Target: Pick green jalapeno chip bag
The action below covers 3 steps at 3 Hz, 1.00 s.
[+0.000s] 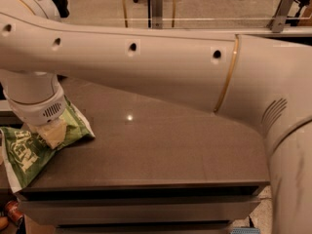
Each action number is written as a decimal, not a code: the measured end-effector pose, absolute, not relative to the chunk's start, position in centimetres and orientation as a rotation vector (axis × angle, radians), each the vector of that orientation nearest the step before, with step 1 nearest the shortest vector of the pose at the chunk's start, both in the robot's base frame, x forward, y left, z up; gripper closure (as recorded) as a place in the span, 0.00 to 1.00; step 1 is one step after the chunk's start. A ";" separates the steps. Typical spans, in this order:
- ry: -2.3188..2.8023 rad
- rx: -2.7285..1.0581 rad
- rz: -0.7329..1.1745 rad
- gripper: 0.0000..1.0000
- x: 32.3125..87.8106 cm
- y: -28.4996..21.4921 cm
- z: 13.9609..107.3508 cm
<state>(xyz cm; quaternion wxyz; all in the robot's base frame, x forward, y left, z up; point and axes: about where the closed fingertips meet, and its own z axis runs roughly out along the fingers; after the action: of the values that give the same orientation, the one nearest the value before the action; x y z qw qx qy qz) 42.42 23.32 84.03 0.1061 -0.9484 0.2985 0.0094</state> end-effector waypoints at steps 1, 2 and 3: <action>0.863 -2.793 0.000 1.00 42.9 23.0 85.5; 0.852 -2.784 -0.028 1.00 43.4 22.4 87.2; 0.852 -2.769 -0.075 1.00 44.0 21.5 89.3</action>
Offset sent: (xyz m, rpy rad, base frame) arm 0.0175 -0.0166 0.0536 0.0092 -0.0653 0.0139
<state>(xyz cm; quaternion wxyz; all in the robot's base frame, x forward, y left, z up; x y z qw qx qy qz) 43.99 21.53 89.31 0.1214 -0.9484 0.2919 -0.0257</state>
